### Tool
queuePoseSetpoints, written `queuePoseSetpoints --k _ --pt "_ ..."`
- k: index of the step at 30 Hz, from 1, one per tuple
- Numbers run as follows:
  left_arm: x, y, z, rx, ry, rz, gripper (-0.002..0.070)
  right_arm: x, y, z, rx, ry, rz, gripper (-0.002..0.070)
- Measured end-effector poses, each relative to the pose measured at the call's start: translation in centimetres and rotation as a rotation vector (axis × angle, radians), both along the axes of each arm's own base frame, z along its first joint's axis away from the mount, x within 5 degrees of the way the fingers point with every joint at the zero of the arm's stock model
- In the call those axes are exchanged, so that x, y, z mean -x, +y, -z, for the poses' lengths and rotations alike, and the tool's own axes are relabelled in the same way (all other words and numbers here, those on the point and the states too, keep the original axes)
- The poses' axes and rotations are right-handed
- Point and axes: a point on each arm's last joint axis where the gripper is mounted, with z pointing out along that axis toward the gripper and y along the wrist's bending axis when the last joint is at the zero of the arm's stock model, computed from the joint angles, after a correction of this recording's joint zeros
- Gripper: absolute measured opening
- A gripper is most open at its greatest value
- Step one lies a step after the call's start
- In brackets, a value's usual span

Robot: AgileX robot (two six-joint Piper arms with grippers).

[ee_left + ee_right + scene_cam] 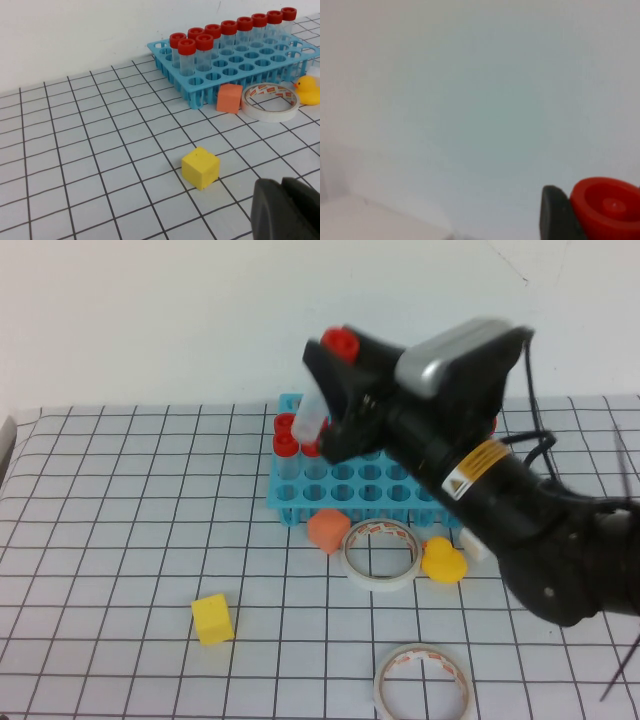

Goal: Place the test tubes

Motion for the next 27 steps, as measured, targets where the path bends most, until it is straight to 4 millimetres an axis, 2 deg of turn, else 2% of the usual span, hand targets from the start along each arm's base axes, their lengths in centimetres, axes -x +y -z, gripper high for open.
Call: queuePoseSetpoints --k 5,9,14,22,27 --pt "0.0 0.0 0.0 0.000 0.000 0.000 -0.0001 -0.9 0.4 3.1 0.182 0.024 0.053 0.0284" --pt "0.0 0.0 0.0 0.000 0.000 0.000 -0.0001 -1.5 0.3 4.7 0.274 0.021 0.117 0.0284" --pt "0.0 0.0 0.0 0.005 0.002 -0.001 -0.0001 -2.7 0.5 6.0 0.269 0.061 0.174 0.0284" --pt "0.0 0.0 0.0 0.006 0.003 -0.002 -0.0001 -4.7 1.7 6.9 0.253 0.061 0.204 0.0284" --pt "0.0 0.0 0.0 0.006 0.003 -0.002 -0.0001 -6.3 1.4 7.6 0.234 0.077 0.247 0.0284"
